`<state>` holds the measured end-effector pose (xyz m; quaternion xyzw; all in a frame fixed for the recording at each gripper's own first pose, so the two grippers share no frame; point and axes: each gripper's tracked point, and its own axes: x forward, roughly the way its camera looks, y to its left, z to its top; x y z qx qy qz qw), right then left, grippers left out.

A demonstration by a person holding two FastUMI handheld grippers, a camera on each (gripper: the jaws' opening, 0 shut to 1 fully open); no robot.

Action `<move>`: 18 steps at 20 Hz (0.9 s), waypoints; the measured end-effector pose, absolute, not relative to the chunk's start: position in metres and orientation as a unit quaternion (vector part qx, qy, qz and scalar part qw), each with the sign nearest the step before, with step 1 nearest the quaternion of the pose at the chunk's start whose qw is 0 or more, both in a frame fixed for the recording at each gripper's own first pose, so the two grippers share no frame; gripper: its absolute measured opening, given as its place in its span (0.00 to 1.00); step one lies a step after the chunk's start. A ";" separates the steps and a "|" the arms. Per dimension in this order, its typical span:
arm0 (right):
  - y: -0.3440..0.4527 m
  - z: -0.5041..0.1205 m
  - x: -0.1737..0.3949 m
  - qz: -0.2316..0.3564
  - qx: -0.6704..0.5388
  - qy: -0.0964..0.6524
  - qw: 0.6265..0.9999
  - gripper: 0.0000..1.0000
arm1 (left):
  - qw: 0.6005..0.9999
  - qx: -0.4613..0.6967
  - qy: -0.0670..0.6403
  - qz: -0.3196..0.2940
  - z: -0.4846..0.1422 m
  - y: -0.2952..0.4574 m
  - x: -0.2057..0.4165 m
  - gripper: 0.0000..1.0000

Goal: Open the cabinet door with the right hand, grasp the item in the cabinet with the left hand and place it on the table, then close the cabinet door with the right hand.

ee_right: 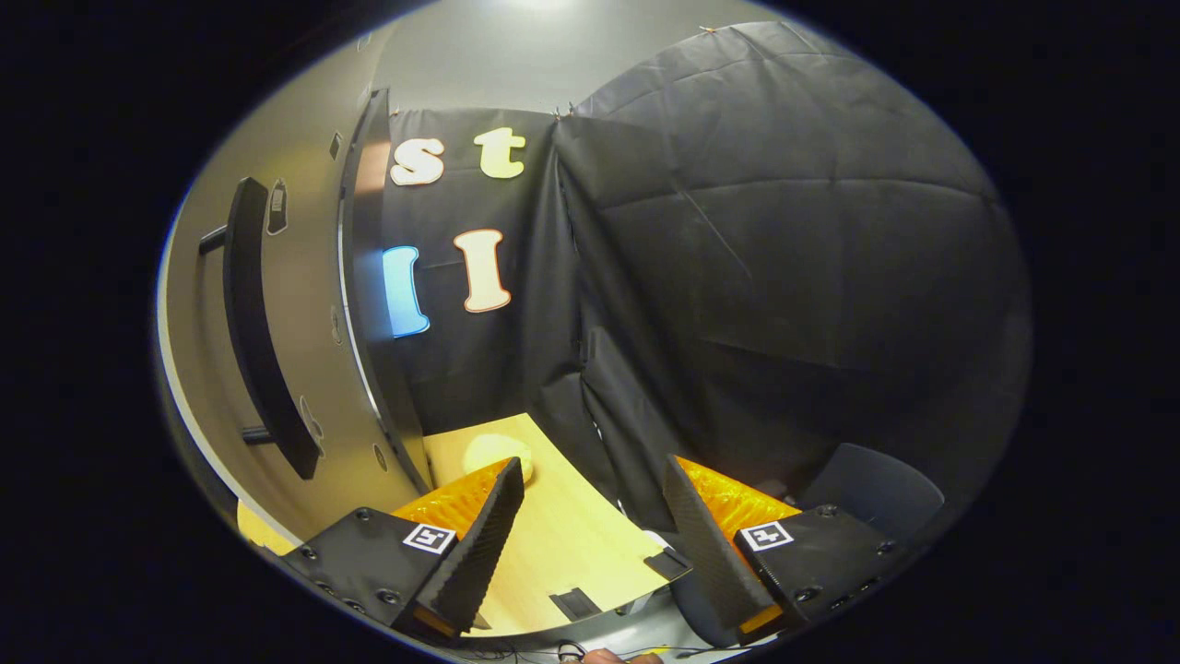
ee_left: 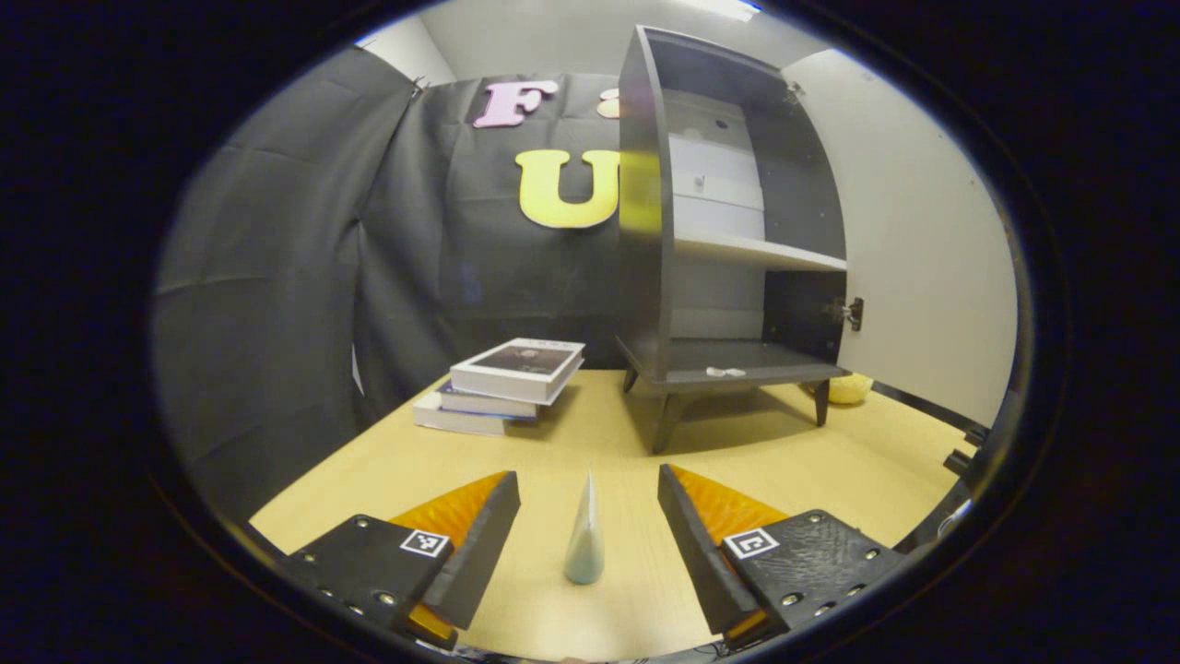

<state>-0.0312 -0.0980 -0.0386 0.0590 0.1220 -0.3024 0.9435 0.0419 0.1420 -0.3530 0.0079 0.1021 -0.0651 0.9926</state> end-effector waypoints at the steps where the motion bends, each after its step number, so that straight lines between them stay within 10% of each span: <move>1: -0.098 -0.039 -0.034 -0.300 0.057 0.121 0.945 0.96 | 0.993 0.015 0.100 -0.056 -0.341 0.146 0.036 0.92; 7: -0.079 -0.023 -0.040 -0.265 0.089 0.077 0.957 0.96 | 0.992 -0.003 0.123 0.001 -0.262 0.157 -0.022 0.90; 18: -0.071 0.034 -0.024 -0.175 0.028 0.027 0.984 0.96 | 0.983 -0.047 0.162 -0.070 -0.171 0.109 -0.004 0.92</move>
